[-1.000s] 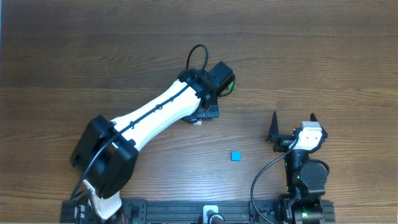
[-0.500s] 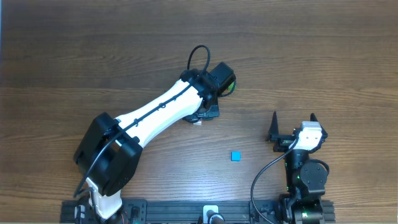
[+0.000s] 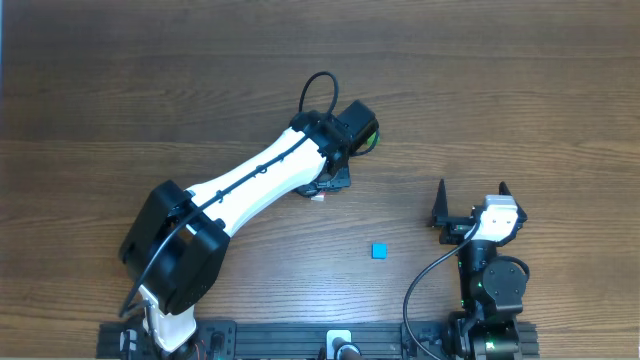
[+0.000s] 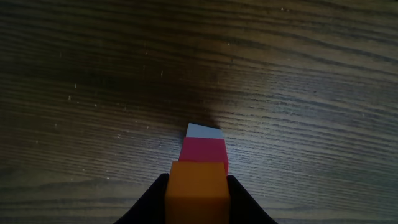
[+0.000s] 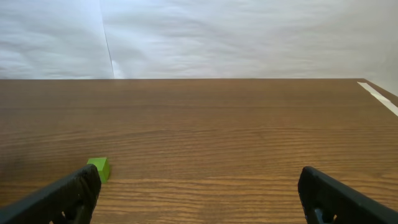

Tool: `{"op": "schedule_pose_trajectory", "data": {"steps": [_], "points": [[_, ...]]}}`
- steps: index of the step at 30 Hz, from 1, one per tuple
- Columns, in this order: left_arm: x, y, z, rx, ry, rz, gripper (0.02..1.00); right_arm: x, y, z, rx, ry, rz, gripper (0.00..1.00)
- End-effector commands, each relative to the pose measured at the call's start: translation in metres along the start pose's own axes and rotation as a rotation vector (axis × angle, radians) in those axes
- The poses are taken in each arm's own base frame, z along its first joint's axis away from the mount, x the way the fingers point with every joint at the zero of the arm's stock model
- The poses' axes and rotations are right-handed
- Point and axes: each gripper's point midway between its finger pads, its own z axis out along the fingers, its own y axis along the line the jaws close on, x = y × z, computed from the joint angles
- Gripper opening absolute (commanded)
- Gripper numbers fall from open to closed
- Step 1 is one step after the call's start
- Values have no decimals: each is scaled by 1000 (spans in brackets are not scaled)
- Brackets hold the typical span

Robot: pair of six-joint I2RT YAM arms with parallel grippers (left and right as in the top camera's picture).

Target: Stack Cubes

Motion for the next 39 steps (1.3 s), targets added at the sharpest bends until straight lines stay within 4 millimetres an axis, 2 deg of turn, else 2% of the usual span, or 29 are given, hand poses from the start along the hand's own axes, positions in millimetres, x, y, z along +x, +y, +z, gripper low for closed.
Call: {"op": "schedule_pose_trajectory", "data": {"steps": [1,13,20,22,23,29,31,32,33,37,39], "points": [[-8,0,0,-7,-21,-28,88,2,0,0,-1,-2,0,991],[-9,-2,0,5,-23,-28,104,2,0,0,-2,-2,0,991],[-9,-2,0,4,-22,-28,218,2,0,0,-1,-2,0,991],[-9,-2,0,3,-23,-28,340,2,0,0,-1,-2,0,991],[-9,-2,0,4,-23,-28,371,2,0,0,-2,-1,0,991],[-7,-4,0,4,-23,-23,419,2,0,0,-1,-2,0,993],[-7,-4,0,5,-23,-24,524,2,0,0,-1,-2,0,993],[-8,-4,0,5,-24,-23,612,2,0,0,-1,-2,0,991],[-8,-4,-2,10,-27,-24,772,2,0,0,-1,-1,0,991],[-16,-10,-19,50,-55,-31,930,2,0,0,-1,-1,-1,993],[-23,-16,-35,76,-75,-35,967,2,0,0,-1,-2,0,991]]}}
